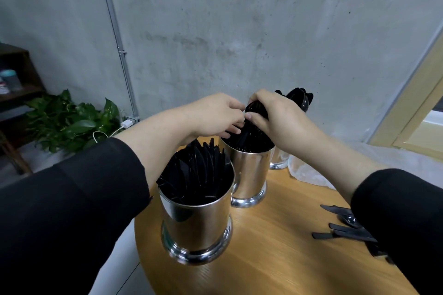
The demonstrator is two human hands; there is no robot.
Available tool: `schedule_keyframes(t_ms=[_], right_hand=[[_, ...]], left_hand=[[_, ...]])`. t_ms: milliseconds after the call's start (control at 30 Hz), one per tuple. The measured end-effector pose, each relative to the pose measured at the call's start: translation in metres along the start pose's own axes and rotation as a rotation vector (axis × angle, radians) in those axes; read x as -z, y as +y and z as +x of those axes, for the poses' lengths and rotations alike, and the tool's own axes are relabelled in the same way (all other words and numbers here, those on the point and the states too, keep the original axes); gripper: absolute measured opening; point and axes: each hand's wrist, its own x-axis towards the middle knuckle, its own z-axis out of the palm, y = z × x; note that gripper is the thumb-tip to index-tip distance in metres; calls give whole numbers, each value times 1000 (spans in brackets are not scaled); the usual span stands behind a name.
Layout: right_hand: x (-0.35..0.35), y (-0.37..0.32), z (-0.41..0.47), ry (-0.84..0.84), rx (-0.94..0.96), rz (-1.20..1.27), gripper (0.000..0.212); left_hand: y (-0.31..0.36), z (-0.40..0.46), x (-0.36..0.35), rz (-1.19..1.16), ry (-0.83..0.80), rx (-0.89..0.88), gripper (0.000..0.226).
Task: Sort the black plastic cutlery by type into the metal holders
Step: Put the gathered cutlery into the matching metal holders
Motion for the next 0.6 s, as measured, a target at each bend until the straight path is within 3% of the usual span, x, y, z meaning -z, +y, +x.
schedule_keyframes(t_ms=[100, 200, 300, 433, 600], right_hand=[[-2, 3, -2, -58, -10, -1, 25], [2, 1, -6, -46, -30, 47, 41], [4, -1, -11, 10, -20, 30, 41], [-6, 0, -15, -114, 0, 47, 31], [-8, 1, -18, -201, -24, 71, 37]], left_hand=[[0, 0, -1, -10, -12, -18, 26], [-1, 3, 0, -24, 50, -28, 48], [1, 4, 1, -48, 103, -35, 38], [2, 9, -1, 34, 139, -12, 35], [-4, 15, 1, 257, 175, -6, 29]])
